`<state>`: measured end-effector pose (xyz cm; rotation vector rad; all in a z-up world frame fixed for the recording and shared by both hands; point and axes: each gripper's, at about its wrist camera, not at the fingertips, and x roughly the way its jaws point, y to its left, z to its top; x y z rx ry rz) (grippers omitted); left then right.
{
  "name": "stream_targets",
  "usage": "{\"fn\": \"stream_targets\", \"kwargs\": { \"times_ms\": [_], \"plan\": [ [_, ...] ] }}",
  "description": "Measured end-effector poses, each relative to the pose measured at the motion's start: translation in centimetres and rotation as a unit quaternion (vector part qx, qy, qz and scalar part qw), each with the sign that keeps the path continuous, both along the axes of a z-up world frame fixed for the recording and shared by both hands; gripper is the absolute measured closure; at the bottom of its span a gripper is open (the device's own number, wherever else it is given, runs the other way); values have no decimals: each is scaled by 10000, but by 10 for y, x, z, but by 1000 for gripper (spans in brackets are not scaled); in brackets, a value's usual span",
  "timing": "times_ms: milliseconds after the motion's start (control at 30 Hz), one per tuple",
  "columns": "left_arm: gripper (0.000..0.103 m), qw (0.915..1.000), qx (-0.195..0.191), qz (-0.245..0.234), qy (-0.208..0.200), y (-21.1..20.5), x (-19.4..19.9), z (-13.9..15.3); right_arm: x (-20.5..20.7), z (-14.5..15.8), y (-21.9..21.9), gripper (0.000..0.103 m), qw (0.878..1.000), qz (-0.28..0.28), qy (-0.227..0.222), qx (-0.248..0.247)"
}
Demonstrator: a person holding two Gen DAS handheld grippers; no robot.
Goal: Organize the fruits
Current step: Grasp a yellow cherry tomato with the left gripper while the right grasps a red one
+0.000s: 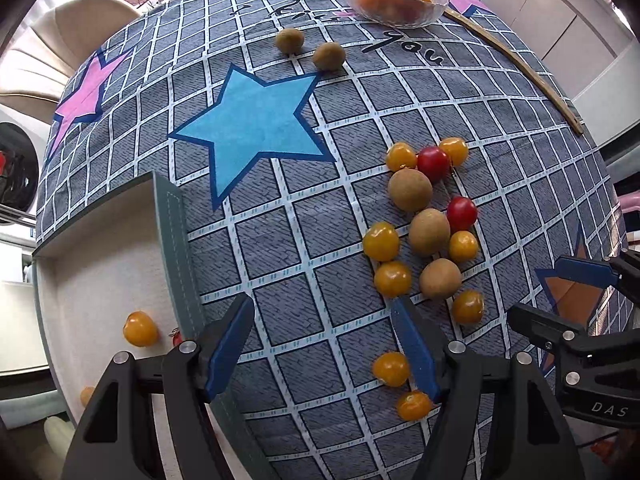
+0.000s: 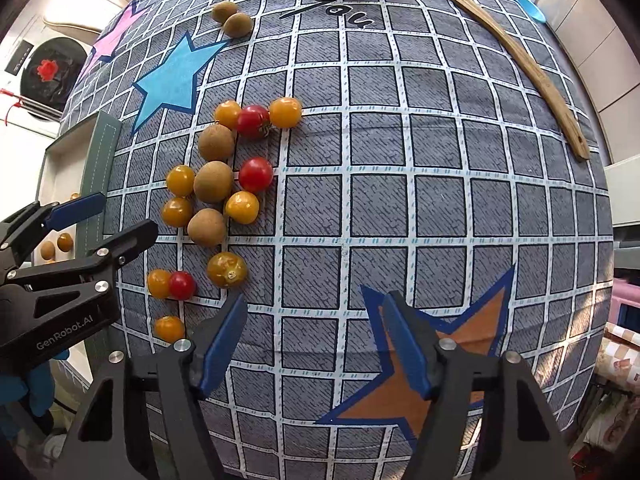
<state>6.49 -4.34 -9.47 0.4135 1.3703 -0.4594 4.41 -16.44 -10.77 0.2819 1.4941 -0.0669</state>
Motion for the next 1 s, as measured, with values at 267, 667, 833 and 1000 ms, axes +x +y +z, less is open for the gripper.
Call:
{"fn": "stream_targets", "kwargs": {
  "times_ms": [267,667,833,1000],
  "plan": [
    [31,9999,-106,-63,23,-12,-3,-5,24,-2,-25,36,9978,-492,-245,365],
    [31,9998,93,199,-27,-20,0,-22,60,-18,-6,53,9970,20,-247,739],
    [43,9996,19,287,11,-13,3,-20,68,-19,1,64,9965,207,-315,753],
    [70,9997,-64,230,0,-15,3,-19,71,-21,9,81,9952,352,-266,870]
  ]
}}
